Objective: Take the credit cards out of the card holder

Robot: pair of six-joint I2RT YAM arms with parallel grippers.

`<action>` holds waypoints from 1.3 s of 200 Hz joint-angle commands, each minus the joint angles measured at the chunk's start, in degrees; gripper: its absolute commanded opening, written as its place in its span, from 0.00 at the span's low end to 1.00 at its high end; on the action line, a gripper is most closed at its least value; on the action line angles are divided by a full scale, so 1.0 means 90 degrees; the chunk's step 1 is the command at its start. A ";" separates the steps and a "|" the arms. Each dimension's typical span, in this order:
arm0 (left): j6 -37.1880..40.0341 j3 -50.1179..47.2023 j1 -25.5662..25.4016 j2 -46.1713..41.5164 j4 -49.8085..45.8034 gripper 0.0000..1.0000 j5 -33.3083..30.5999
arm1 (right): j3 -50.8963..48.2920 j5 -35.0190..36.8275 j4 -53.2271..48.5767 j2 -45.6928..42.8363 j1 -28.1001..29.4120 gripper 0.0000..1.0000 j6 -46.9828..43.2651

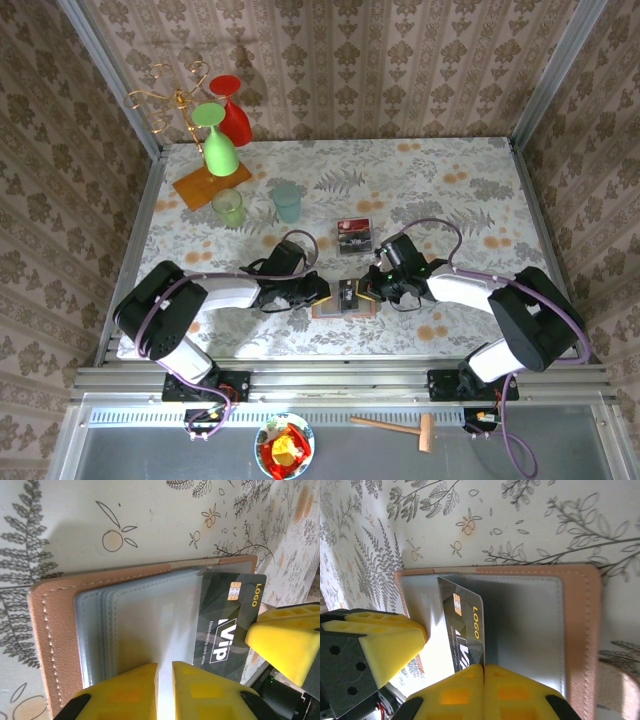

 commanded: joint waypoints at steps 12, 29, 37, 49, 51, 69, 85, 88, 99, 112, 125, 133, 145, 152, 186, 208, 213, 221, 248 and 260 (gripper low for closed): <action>-0.0161 -0.0107 -0.0128 -0.0167 -0.0162 0.17 -0.0248 | 0.0271 0.0286 -0.0963 -0.0127 -0.0044 0.08 -0.0543; -0.0171 -0.0110 -0.0147 -0.0192 -0.0155 0.17 -0.0258 | 0.0336 0.0327 -0.1092 -0.0146 -0.0044 0.08 -0.0635; -0.0162 -0.0122 -0.0143 -0.0195 -0.0154 0.17 -0.0258 | 0.0360 0.0350 -0.1147 -0.0147 -0.0044 0.08 -0.0672; -0.0161 -0.0140 -0.0138 -0.0197 -0.0162 0.17 -0.0268 | 0.0414 0.0403 -0.1257 -0.0159 -0.0044 0.08 -0.0732; -0.0161 -0.0141 -0.0137 -0.0200 -0.0156 0.17 -0.0268 | 0.0421 0.0410 -0.1264 -0.0164 -0.0044 0.08 -0.0745; -0.0161 -0.0142 -0.0142 -0.0196 -0.0146 0.17 -0.0268 | 0.0486 0.0461 -0.1383 -0.0198 -0.0044 0.08 -0.0868; -0.0172 -0.0142 -0.0132 -0.0196 -0.0130 0.18 -0.0277 | 0.0587 0.0513 -0.1550 -0.0191 -0.0044 0.08 -0.1027; -0.0171 -0.0134 -0.0128 -0.0196 -0.0129 0.18 -0.0279 | 0.0607 0.0522 -0.1585 -0.0191 -0.0042 0.08 -0.1063; -0.0181 -0.0123 -0.0127 -0.0196 -0.0121 0.18 -0.0285 | 0.0684 0.0524 -0.1707 -0.0171 -0.0044 0.08 -0.1179; -0.0204 -0.0108 -0.0130 -0.0197 -0.0108 0.18 -0.0291 | 0.0746 0.0492 -0.1766 -0.0156 -0.0039 0.08 -0.1298; -0.0215 -0.0103 -0.0127 -0.0202 -0.0079 0.18 -0.0294 | 0.0781 0.0427 -0.1759 -0.0147 -0.0044 0.08 -0.1358; -0.0220 -0.0093 -0.0128 -0.0209 -0.0074 0.18 -0.0289 | 0.0791 0.0378 -0.1722 -0.0125 -0.0044 0.09 -0.1356; -0.0243 -0.0093 -0.0135 -0.0230 -0.0046 0.19 -0.0280 | 0.0802 0.0302 -0.1647 -0.0109 -0.0020 0.09 -0.1316; -0.0257 -0.0103 -0.0139 -0.0238 -0.0017 0.19 -0.0278 | 0.0800 0.0280 -0.1603 -0.0084 0.0003 0.09 -0.1281; -0.0268 -0.0103 -0.0127 -0.0301 0.0021 0.19 -0.0258 | 0.0820 0.0210 -0.1371 0.0064 0.0187 0.12 -0.1067; -0.0259 -0.0113 -0.0129 -0.0321 0.0049 0.19 -0.0229 | 0.0837 0.0218 -0.1316 0.0078 0.0311 0.17 -0.0883; -0.0259 -0.0113 -0.0132 -0.0316 0.0060 0.19 -0.0222 | 0.0848 0.0239 -0.1331 0.0070 0.0331 0.18 -0.0820; -0.0254 -0.0113 -0.0130 -0.0330 0.0071 0.20 -0.0202 | 0.0845 0.0289 -0.1387 0.0035 0.0351 0.20 -0.0724; -0.0240 -0.0108 -0.0124 -0.0331 0.0129 0.20 -0.0156 | 0.0738 0.0404 -0.1413 -0.0092 0.0386 0.20 -0.0433; -0.0230 -0.0108 -0.0116 -0.0327 0.0154 0.20 -0.0134 | 0.0704 0.0477 -0.1440 -0.0138 0.0395 0.19 -0.0369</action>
